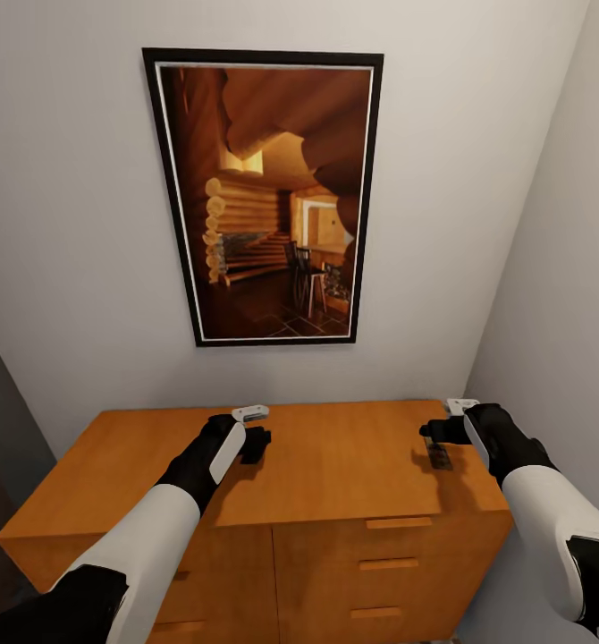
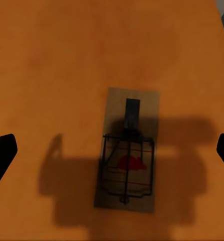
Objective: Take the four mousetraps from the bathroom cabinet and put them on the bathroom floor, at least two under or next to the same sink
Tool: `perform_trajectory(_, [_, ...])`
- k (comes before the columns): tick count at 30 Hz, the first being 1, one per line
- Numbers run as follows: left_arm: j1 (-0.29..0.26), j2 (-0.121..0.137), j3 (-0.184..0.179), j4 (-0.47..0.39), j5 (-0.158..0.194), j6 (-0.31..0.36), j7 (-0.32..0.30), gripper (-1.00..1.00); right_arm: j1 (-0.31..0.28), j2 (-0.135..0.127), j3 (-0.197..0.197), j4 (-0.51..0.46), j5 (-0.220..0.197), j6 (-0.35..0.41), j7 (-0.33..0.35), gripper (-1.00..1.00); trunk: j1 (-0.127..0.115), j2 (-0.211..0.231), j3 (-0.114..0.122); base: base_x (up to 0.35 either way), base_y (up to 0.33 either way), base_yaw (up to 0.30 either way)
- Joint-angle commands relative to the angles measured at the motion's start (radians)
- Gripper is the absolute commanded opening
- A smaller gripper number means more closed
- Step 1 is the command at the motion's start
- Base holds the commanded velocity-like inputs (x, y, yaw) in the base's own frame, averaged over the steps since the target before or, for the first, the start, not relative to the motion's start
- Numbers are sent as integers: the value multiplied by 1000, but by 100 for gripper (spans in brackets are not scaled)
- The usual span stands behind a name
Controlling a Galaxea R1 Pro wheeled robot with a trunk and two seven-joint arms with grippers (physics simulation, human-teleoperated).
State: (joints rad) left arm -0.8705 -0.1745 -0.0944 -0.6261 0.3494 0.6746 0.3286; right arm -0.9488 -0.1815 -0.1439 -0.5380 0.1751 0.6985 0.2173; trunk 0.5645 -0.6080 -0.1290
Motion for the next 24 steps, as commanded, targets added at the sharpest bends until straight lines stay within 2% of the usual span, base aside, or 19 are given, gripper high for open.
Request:
perform_trajectory(1, [-1, 0, -2, -1, 9, 3, 9, -100, -1, 1, -5, -2, 11, 4, 8, 100, 4, -9, -5, 0, 0, 0])
perform_trajectory(9, [-1, 0, -2, 0, 7, 2, 12, -100, -1, 1, -5, -1, 11, 4, 7, 100, 35, -65, -30, 0, 0, 0])
perform_trajectory(14, [-1, 0, -2, 0, 7, 3, 8, -100, -1, 1, -5, -1, 11, 4, 5, 100, 35, -65, -30, 0, 0, 0])
perform_trajectory(23, [-1, 0, -2, 0, 7, 3, 6, -100, -1, 1, -5, -1, 10, 4, -37, 100, 35, -65, -30, 0, 0, 0])
perform_trajectory(24, [-7, 0, -4, -6, 8, -3, 3, -100, -7, 7, -3, 2, 4, -2, -32, 100, 35, -65, -30, 0, 0, 0])
